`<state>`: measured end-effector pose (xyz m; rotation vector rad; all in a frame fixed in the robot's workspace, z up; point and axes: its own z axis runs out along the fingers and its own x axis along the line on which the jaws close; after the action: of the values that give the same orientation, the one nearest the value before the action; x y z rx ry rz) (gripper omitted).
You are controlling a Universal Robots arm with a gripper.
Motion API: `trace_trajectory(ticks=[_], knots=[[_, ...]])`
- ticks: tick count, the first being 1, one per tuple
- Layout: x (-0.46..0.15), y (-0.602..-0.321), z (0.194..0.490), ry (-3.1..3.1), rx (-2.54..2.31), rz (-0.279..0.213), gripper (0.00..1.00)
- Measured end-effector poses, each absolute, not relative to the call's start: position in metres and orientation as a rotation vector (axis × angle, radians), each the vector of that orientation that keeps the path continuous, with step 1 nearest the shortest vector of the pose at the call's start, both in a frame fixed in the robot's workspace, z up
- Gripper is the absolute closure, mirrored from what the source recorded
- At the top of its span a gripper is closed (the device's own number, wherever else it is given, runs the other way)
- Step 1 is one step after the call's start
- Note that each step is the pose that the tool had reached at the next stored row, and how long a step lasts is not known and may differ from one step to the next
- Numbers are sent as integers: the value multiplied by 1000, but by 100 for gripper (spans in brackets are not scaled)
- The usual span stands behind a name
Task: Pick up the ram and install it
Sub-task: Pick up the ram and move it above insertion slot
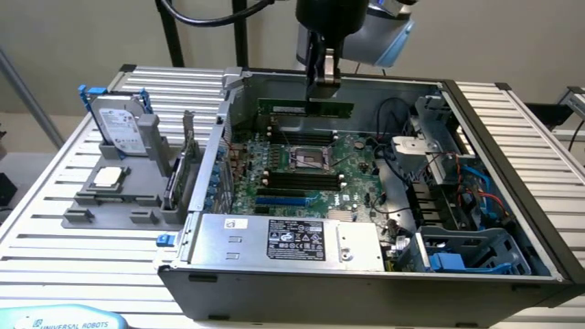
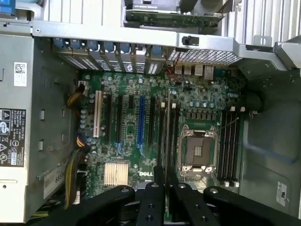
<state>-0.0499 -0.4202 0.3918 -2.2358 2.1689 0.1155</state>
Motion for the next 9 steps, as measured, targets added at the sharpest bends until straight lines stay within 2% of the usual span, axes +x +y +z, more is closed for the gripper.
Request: trace_trajectory(ticks=[9], knots=[[-42, -410, 376, 2197, -2207, 115, 86]])
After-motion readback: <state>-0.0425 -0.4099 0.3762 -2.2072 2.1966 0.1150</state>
